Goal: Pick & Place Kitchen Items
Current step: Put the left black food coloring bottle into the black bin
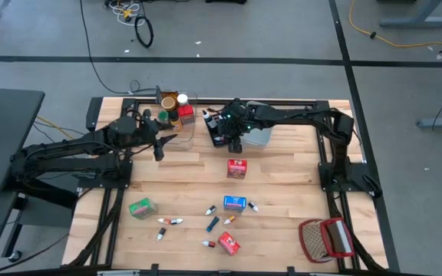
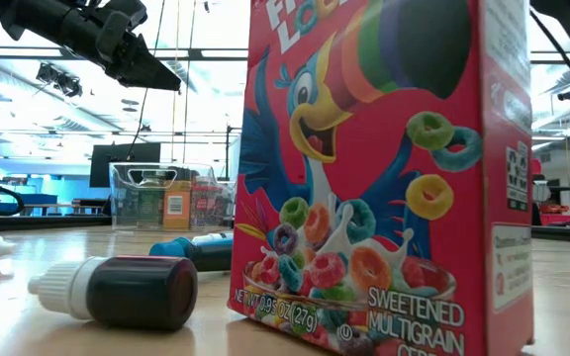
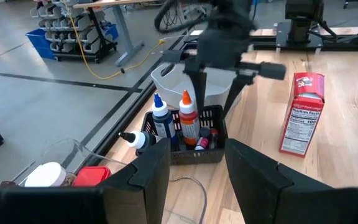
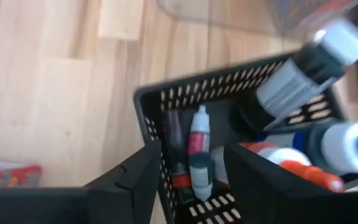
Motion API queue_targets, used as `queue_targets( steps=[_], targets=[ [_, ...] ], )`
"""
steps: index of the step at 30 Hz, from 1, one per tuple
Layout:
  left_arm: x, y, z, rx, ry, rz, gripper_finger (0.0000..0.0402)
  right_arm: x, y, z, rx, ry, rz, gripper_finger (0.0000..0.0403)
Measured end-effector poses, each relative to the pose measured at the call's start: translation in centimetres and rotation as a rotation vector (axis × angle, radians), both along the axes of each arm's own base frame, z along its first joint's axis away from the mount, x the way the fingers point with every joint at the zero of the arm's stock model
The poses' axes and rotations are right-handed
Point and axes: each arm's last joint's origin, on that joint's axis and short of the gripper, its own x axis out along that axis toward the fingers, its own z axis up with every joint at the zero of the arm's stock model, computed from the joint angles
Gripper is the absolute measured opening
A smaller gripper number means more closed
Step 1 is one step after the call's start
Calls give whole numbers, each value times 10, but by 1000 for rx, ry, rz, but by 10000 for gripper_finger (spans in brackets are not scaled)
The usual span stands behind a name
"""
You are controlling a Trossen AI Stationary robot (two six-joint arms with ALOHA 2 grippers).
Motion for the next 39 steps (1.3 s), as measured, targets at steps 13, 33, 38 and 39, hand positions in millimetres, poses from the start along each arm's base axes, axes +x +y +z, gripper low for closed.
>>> queue_targets(
  steps=[13, 33, 38, 39],
  targets=[
    [2, -6, 0, -82, -26, -189, 162, 8, 65, 52, 15, -211, 49, 188],
    [10, -22, -3, -265, -37, -483, 162, 24, 172, 70, 130, -432, 341, 188],
    [21, -40, -11, -301, 30, -623, 162, 24, 174, 70, 129, -440, 347, 188],
    [25, -44, -13, -309, 47, -640, 162, 24, 174, 70, 125, -443, 351, 188]
  ],
)
